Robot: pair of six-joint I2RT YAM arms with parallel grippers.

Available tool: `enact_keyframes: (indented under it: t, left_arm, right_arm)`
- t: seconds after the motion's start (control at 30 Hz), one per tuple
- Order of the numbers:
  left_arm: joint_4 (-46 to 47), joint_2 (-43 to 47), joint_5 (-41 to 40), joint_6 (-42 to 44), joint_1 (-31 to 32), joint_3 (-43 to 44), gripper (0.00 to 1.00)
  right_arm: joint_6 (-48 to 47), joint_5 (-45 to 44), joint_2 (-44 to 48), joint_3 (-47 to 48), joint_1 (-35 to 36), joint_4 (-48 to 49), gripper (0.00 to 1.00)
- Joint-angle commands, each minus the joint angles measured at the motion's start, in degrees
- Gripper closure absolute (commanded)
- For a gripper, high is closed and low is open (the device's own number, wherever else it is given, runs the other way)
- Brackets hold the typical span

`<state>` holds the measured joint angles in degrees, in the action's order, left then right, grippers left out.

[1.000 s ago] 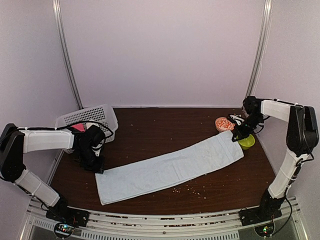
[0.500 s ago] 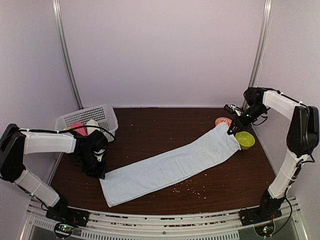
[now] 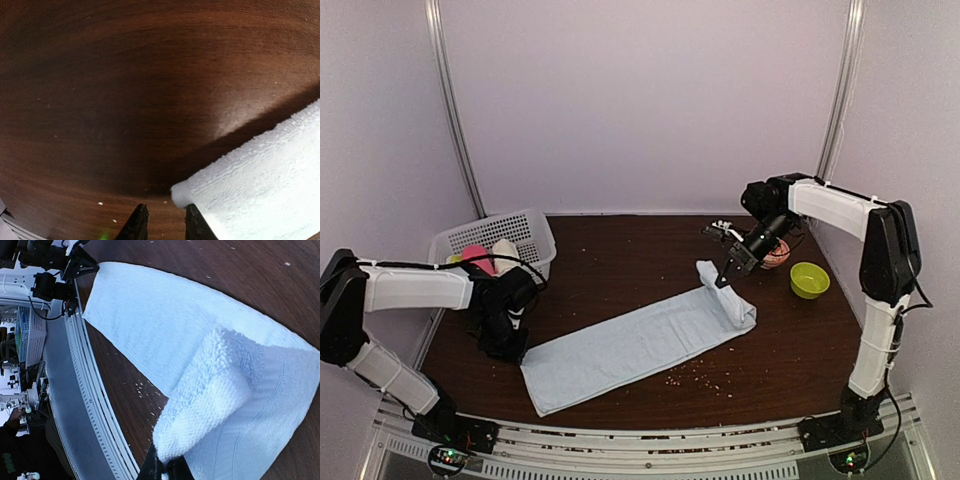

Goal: Roll the towels
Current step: Fold the towel at the center of the board.

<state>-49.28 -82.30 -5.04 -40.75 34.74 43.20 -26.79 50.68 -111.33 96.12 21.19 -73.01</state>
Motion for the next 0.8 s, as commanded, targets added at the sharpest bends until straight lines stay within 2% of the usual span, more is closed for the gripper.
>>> enact_keyframes:
  t: [0.0,0.13,0.33,0.6,0.77]
  left_arm:
    - [-4.9,5.2,-3.9,-4.2,0.2,1.4,0.73]
    - [-7.8,5.3,-3.6,-4.9,0.2,0.6,0.74]
    - [-8.1,3.3,-1.5,-5.0,0.4,-1.5,0.86]
    - [0.0,-4.6,2.8,-3.7,4.2,0.9,0.9]
    - [4.0,-10.7,3.6,-1.9,5.0,4.8,0.92]
  right_arm:
    - [-1.6,4.4,-1.7,4.6,5.3,-3.3,1.0]
    - [-0.8,6.4,-3.8,8.0,8.1,-3.3,1.0]
    - [0.5,7.4,-5.2,10.0,10.6,-1.7,1.0]
    - [0.8,6.0,-4.5,8.9,9.6,-0.5,1.0]
    - [1.7,3.8,-3.0,8.3,6.3,-0.2,1.0]
